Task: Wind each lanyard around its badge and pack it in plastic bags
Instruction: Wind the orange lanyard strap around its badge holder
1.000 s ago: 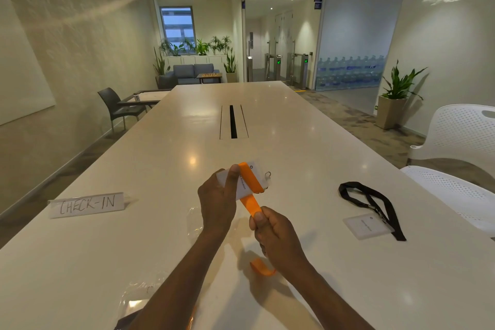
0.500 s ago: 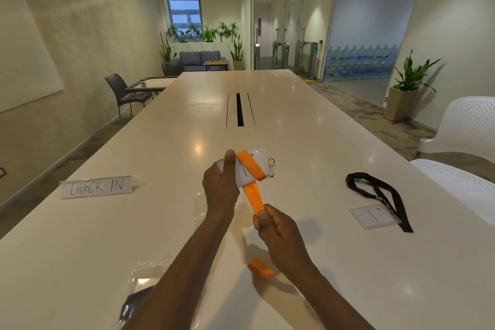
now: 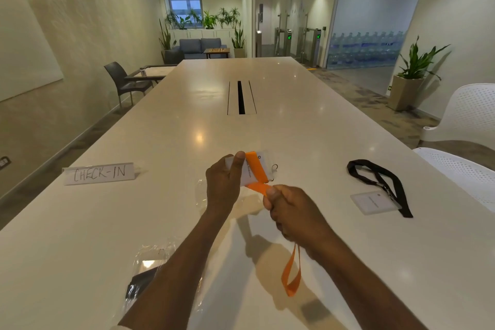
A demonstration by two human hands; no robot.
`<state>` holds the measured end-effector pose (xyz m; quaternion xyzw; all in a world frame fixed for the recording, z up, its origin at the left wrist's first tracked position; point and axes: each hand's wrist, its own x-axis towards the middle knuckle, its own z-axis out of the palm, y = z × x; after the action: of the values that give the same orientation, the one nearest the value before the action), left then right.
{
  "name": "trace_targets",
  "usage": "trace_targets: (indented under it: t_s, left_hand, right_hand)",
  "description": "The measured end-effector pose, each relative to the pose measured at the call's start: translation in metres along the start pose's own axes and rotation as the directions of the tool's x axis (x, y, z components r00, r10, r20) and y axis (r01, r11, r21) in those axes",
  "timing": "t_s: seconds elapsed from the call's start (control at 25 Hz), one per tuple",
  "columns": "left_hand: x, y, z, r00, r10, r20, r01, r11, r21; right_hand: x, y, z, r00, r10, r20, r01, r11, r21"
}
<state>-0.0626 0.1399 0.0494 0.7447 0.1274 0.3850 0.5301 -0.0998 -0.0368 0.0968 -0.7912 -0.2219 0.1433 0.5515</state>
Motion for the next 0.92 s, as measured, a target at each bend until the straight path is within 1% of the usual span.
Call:
trace_targets:
  t_s: [0.08, 0.24, 0.36, 0.48, 0.52, 0.6, 0.76, 0.84, 0.92]
  left_hand:
    - [-0.005, -0.004, 0.000, 0.999, 0.038, 0.032, -0.038, 0.999, 0.019]
    - [-0.013, -0.009, -0.001, 0.985, 0.115, 0.129, -0.122, 0.991, 0.049]
    - [-0.024, -0.017, -0.004, 0.966, 0.131, 0.222, -0.147, 0.988, 0.054]
    - [-0.040, -0.017, -0.007, 0.936, 0.141, 0.324, -0.157, 0.987, 0.023]
    - [-0.044, -0.015, -0.006, 0.926, 0.149, 0.347, -0.163, 0.987, 0.011]
    - [-0.052, -0.007, -0.005, 0.918, 0.159, 0.363, -0.163, 0.987, -0.020]
    - [-0.060, 0.010, -0.004, 0.891, 0.195, 0.409, -0.160, 0.980, -0.119]
    - [-0.063, 0.019, -0.004, 0.878, 0.226, 0.422, -0.195, 0.974, -0.116]
    - [-0.064, 0.028, -0.004, 0.880, 0.235, 0.413, -0.222, 0.972, -0.079]
  right_hand:
    - [0.000, -0.019, -0.013, 0.996, 0.074, 0.051, -0.077, 0.995, 0.069]
    - [0.009, -0.054, -0.039, 0.991, 0.105, 0.087, -0.111, 0.992, 0.057]
    - [0.020, -0.078, -0.057, 0.988, 0.119, 0.096, -0.116, 0.993, -0.034]
    - [0.032, -0.097, -0.072, 0.992, 0.091, 0.087, -0.074, 0.981, -0.181]
    - [0.036, -0.102, -0.075, 0.994, 0.079, 0.082, -0.061, 0.978, -0.200]
    - [0.047, -0.110, -0.079, 0.995, 0.077, 0.056, -0.066, 0.984, -0.167]
    - [0.074, -0.111, -0.081, 0.992, 0.124, -0.016, -0.124, 0.992, -0.017]
    - [0.088, -0.105, -0.078, 0.988, 0.154, -0.005, -0.154, 0.987, 0.040]
    - [0.100, -0.094, -0.077, 0.980, 0.199, 0.001, -0.199, 0.978, 0.060]
